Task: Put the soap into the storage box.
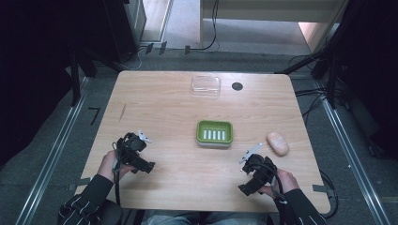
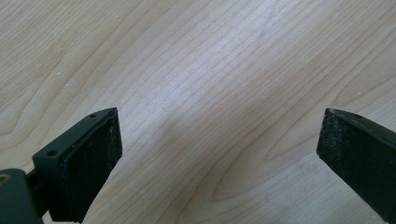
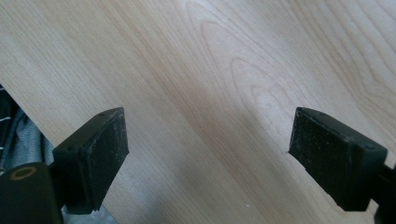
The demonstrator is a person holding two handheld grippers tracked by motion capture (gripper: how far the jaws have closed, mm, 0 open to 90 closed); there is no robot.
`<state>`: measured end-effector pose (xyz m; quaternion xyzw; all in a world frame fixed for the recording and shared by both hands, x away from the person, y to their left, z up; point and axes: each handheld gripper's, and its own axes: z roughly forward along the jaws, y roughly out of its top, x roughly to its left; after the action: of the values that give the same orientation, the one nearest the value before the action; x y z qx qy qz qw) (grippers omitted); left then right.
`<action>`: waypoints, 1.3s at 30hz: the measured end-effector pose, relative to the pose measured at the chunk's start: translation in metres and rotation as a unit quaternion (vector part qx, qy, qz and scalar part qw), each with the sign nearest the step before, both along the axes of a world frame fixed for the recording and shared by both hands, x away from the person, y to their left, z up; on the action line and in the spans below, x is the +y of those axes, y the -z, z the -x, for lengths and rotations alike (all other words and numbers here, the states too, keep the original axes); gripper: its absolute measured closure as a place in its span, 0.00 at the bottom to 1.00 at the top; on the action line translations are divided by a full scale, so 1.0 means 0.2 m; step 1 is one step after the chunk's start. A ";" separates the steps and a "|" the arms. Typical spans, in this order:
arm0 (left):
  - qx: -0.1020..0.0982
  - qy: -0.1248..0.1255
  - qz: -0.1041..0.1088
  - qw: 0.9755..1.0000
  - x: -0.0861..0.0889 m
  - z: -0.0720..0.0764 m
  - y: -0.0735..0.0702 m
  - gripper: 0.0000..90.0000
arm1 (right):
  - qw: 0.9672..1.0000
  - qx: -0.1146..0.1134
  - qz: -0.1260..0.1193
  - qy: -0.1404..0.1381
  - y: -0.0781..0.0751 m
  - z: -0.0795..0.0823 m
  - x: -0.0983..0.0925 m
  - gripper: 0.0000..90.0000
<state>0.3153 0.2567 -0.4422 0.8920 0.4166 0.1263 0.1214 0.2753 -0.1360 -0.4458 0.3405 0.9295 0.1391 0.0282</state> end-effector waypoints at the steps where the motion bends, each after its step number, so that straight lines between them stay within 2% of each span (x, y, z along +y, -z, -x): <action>1: 0.000 0.000 0.000 1.000 0.00 0.00 0.00 0.01 | 1.000 -0.001 0.001 0.005 0.00 0.00 0.00 0.14; 15: -0.001 0.001 0.001 1.000 0.00 0.00 0.00 0.01 | 0.999 -0.020 -0.004 0.030 -0.03 -0.03 -0.06 0.14; 39: -0.001 -0.002 0.000 1.000 0.00 0.00 0.00 0.01 | 0.997 -0.038 -0.013 0.064 -0.09 -0.09 -0.14 0.14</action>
<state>0.3155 0.2576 -0.4423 0.8913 0.4178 0.1275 0.1212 0.2941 -0.1643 -0.4283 0.3939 0.9022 0.1623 0.0679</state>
